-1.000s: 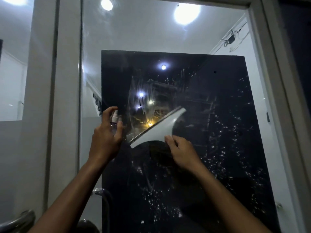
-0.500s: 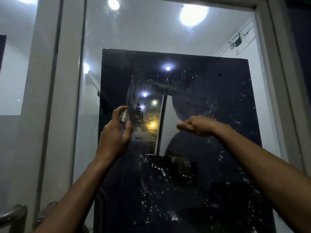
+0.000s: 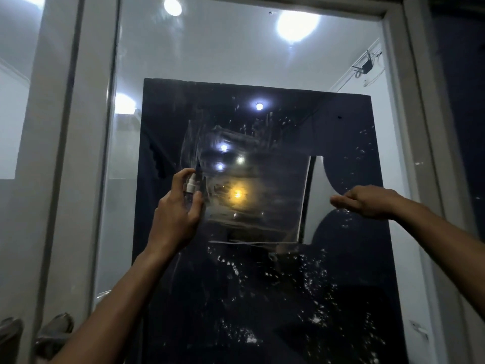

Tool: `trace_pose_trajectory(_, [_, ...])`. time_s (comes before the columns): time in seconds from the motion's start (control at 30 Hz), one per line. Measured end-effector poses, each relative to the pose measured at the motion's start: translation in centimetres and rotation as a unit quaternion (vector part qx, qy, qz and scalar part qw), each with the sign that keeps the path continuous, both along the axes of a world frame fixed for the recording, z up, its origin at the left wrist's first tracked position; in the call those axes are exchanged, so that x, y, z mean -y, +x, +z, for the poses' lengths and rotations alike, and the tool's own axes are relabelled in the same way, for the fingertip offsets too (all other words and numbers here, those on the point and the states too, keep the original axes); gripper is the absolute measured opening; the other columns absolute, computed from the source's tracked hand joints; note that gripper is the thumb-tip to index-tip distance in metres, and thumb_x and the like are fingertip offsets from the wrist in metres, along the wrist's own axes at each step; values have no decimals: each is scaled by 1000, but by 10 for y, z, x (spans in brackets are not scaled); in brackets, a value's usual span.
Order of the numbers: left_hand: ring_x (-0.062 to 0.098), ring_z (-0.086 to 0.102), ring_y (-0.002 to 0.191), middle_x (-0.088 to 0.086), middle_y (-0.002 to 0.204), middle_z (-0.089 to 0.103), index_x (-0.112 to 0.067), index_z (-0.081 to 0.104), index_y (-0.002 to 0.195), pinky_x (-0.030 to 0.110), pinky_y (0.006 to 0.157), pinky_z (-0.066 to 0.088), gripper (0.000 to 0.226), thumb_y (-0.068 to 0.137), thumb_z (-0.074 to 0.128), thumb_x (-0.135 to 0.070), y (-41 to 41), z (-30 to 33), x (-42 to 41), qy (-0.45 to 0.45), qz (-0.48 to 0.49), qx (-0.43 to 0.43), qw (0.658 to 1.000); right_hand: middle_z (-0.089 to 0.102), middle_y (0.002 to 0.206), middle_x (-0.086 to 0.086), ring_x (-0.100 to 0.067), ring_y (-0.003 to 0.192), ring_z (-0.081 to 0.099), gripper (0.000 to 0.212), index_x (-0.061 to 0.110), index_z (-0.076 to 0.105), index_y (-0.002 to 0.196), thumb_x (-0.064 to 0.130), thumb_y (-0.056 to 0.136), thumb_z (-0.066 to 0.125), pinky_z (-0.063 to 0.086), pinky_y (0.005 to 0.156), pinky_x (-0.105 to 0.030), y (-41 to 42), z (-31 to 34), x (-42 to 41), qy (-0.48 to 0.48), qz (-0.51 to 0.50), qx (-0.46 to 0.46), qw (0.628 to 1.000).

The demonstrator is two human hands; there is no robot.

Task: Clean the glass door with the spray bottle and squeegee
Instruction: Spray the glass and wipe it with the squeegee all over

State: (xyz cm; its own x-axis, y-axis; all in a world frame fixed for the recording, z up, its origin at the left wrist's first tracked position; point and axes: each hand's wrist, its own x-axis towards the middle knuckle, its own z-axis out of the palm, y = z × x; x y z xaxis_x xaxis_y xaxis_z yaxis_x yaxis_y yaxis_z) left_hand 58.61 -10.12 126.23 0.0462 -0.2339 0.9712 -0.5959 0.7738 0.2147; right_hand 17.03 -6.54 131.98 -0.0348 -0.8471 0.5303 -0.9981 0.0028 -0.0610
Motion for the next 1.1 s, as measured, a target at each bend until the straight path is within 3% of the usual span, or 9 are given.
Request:
trace_pose_trajectory(0.13, [-2,59,69,-4,93,64,-33,40,139,13,57,38,42,101,56,-28,-16,6,-6,-7,4,7,1000,63,88,16,-12,84,60,62,49,65,80,90,75,19,52,81,-40,15,-5,-9,-78,50,9,996])
trace_pose_trajectory(0.23, [0,61,71,-1,95,67,-33,41,140,16,59,41,42,101,55,-28,-23,10,-9,-7,0,7,1000,58,69,24,-3,73,56,49,55,59,64,85,82,24,48,73,-35,34,-10,-8,-116,106,46,986])
trace_pose_trajectory(0.33, [0,60,70,-2,94,66,-34,41,139,16,57,39,41,101,55,-28,-25,12,-13,-12,8,2,1000,53,52,17,1,52,49,53,41,55,53,72,92,36,41,62,-30,66,-13,-3,-139,207,132,959])
trace_pose_trajectory(0.4, [1,60,72,-2,97,66,-34,40,139,16,58,39,41,101,55,-28,-21,12,-17,-14,13,0,1000,47,47,11,-6,44,41,55,25,50,55,56,100,45,37,53,-28,92,-13,0,-148,300,260,906])
trace_pose_trajectory(0.53, [5,58,71,1,99,66,-34,38,140,20,58,39,42,101,53,-28,-8,16,-21,-21,29,-2,999,46,58,-2,-12,42,44,37,10,55,85,37,107,44,44,42,-24,157,2,1,-114,399,506,756])
trace_pose_trajectory(0.63, [15,60,70,3,99,68,-34,39,139,23,59,38,42,100,54,-28,-2,18,-23,-24,31,-7,999,42,58,-5,-11,36,41,34,8,52,89,34,108,41,40,39,-19,206,17,3,-105,391,582,705])
trace_pose_trajectory(0.8, [18,63,75,1,104,69,-32,40,140,26,61,40,42,101,54,-28,4,13,-20,-21,26,-8,999,48,63,-4,-14,45,44,41,10,55,84,41,107,42,39,42,-26,238,-1,27,-109,315,595,731])
trace_pose_trajectory(0.93, [16,62,73,-2,107,67,-33,39,140,24,60,40,42,101,53,-28,9,1,-12,-15,22,-17,1000,50,62,-3,-16,48,45,45,13,56,78,44,106,40,41,50,-31,235,-69,44,-99,270,593,752])
trace_pose_trajectory(1.1, [20,64,76,0,103,68,-36,39,139,33,67,43,41,101,54,-29,11,-11,-5,-5,9,-18,1000,47,54,1,-13,42,42,48,12,54,74,47,105,41,36,41,-24,216,-134,43,-83,246,598,758])
